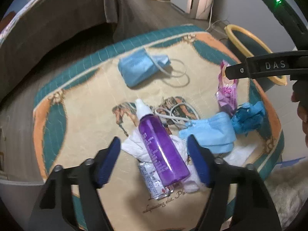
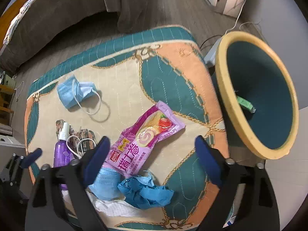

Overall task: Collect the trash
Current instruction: 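Grasp the pink snack wrapper with the right gripper while the left grasps the purple spray bottle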

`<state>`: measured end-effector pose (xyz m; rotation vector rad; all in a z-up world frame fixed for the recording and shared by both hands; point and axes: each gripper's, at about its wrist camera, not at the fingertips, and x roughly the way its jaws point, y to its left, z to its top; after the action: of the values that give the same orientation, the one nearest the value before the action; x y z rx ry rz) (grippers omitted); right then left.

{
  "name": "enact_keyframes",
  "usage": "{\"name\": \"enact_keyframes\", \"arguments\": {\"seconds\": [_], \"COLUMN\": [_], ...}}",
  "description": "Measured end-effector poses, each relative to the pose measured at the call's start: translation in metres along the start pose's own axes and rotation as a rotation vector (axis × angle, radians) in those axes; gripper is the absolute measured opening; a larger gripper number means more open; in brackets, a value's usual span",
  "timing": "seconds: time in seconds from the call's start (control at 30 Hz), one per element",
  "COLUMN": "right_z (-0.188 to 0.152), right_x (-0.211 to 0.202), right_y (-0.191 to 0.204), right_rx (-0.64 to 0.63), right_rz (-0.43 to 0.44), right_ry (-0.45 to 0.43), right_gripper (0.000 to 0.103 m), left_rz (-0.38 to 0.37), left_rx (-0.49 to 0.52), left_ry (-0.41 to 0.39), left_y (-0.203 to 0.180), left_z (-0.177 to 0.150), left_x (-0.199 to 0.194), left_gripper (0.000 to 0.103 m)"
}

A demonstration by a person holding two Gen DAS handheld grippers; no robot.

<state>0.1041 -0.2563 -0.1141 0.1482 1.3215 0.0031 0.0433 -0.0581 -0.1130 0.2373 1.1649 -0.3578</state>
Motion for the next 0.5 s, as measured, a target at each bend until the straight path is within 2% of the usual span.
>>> {"name": "enact_keyframes", "arguments": {"seconds": [0.1, 0.2, 0.27, 0.3, 0.33, 0.37, 0.43, 0.5], "right_z": [0.001, 0.001, 0.001, 0.001, 0.001, 0.001, 0.003, 0.006], "right_x": [0.011, 0.022, 0.029, 0.032, 0.033, 0.032, 0.027, 0.02], "right_y": [0.0, 0.0, 0.001, 0.003, 0.005, 0.007, 0.014, 0.018], "right_rx": [0.008, 0.026, 0.041, 0.04, 0.028, 0.01, -0.03, -0.049], "right_rz": [0.02, 0.046, 0.07, 0.082, 0.091, 0.092, 0.093, 0.093], "right_ry": [0.037, 0.067, 0.086, 0.096, 0.102, 0.1, 0.078, 0.053], "right_gripper": [0.069, 0.061, 0.052, 0.041, 0.026, 0.019, 0.008, 0.006], "left_rz": [0.0, -0.007, -0.016, -0.022, -0.024, -0.028, -0.028, -0.027], "left_rx": [-0.007, -0.027, -0.045, -0.051, -0.053, -0.053, -0.044, -0.046], "left_ry": [0.024, 0.048, 0.066, 0.071, 0.071, 0.069, 0.058, 0.055], "left_y": [0.002, 0.006, 0.01, 0.012, 0.013, 0.015, 0.017, 0.02], "left_z": [0.0, -0.001, -0.002, -0.002, -0.002, -0.002, -0.002, -0.002], "left_x": [0.008, 0.015, 0.021, 0.023, 0.023, 0.023, 0.021, 0.02], "left_gripper": [0.056, 0.053, 0.048, 0.042, 0.039, 0.034, 0.034, 0.034]}}
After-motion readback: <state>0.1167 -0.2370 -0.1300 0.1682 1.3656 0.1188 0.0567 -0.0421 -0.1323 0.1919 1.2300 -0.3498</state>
